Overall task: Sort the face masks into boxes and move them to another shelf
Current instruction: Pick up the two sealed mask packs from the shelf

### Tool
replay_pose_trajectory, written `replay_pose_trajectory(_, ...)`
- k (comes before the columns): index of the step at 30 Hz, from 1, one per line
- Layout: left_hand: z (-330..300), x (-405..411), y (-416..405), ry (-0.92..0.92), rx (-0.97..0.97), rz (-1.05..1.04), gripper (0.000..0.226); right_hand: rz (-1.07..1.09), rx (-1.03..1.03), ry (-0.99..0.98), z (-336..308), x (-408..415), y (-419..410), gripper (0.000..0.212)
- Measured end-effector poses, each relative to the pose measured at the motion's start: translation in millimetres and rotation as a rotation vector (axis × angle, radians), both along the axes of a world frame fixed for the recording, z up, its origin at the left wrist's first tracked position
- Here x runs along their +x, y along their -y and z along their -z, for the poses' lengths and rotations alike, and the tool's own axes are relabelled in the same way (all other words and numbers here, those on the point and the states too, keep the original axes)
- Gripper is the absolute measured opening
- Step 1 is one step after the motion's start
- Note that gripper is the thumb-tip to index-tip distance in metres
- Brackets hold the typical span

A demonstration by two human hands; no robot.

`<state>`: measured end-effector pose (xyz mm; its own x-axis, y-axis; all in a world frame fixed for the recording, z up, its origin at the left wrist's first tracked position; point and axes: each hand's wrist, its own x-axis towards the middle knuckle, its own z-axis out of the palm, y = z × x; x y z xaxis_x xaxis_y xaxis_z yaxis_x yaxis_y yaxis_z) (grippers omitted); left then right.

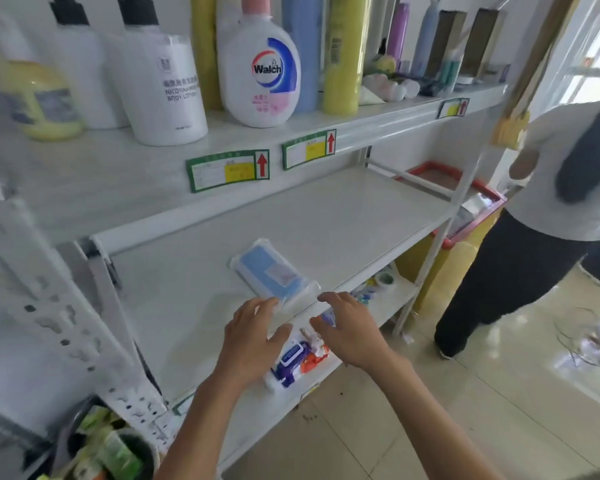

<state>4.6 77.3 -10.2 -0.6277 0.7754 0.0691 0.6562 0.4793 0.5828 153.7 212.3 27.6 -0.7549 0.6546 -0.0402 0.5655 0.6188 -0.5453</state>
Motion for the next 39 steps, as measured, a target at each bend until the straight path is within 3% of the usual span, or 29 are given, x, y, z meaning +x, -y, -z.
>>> replay_pose_trajectory(9, -1, -50, -47, 0.053, -0.03, -0.149, 0.057, -0.106, -0.091, 0.103, 22, -119, -75, 0.058)
replay_pose_trajectory(14, 1, -67, -52, 0.08, -0.043, -0.219, 0.056, -0.09, -0.111, 0.221, 51, -157, -100, 0.082)
replay_pose_trajectory(17, 4, -77, -54, 0.184, -0.066, -0.247, 0.054, -0.07, -0.183, 0.245, 68, -165, -115, 0.076)
replay_pose_trajectory(21, 10, -93, -64, 0.292, -0.098, -0.287, 0.048, 0.008, -0.368, 0.152, 79, -168, -143, 0.052)
replay_pose_trajectory(32, 46, -112, -139, 0.574, -0.086, -0.344, 0.048, 0.353, -0.837, -0.194, 100, -133, -174, 0.041)
replay_pose_trajectory(39, 60, -111, -173, 0.686, 0.077, -0.307, 0.024, 0.475, -0.942, -0.412, 104, -93, -186, 0.039)
